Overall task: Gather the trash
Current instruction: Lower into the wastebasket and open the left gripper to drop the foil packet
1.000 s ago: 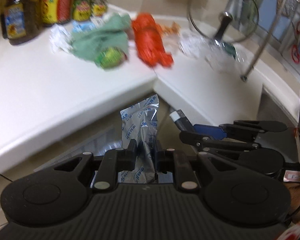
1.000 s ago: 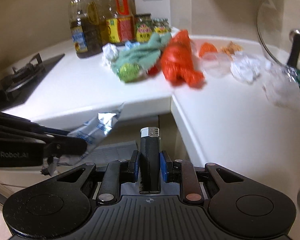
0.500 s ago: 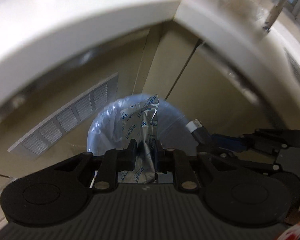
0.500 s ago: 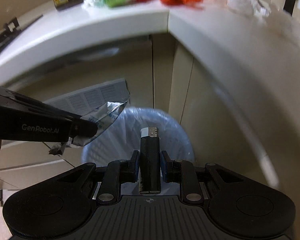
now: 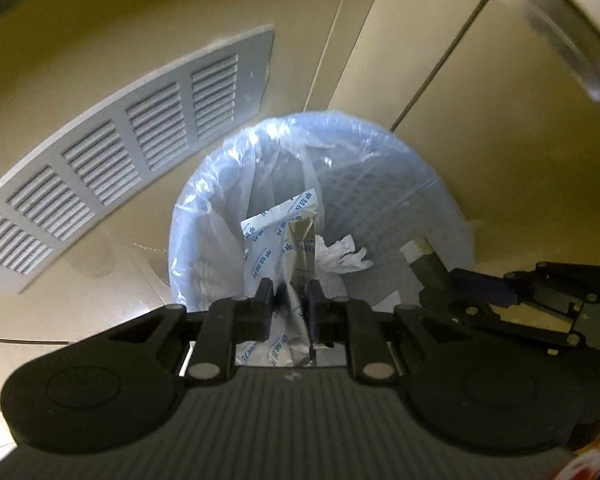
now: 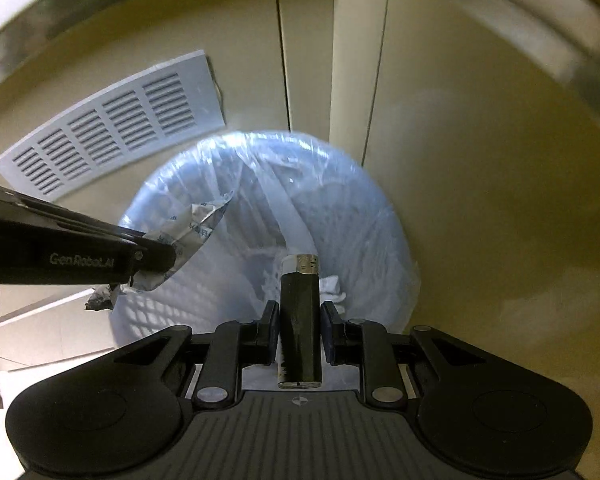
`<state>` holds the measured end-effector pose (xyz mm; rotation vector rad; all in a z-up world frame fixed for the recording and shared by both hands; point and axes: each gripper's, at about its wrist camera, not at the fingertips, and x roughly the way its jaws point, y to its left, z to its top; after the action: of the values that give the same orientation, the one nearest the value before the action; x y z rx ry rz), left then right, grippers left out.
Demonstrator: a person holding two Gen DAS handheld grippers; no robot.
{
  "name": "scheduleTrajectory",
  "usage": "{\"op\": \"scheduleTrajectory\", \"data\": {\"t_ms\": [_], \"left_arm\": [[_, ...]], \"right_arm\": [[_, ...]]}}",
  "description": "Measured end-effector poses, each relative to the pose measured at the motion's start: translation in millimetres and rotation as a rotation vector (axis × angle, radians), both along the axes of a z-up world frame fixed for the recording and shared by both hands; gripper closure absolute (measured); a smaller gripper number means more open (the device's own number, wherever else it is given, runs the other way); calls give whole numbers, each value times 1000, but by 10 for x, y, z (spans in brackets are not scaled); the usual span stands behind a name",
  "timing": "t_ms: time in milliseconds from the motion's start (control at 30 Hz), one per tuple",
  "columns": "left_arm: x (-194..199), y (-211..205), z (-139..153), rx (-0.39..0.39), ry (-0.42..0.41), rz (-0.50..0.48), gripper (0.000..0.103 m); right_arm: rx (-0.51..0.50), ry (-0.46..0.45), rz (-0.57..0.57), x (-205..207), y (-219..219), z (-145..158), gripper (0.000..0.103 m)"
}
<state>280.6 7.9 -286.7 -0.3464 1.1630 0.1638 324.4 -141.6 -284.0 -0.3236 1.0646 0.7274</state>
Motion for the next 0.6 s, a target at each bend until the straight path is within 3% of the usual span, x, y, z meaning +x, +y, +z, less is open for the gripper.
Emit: {"op": "scheduleTrajectory", "data": {"t_ms": [267,533,600], "left_arm": [[118,-1,-252,-15,37,-14,88],[187,17,-262,-9,22,0,86],[199,35,-266,-8,20,11,79]], "right_arm": [[-6,40,-29,105,50,-214,81],[-5,50,-37,176,105,-282,81],[-4,53,-37,189,104,-284,81]]}}
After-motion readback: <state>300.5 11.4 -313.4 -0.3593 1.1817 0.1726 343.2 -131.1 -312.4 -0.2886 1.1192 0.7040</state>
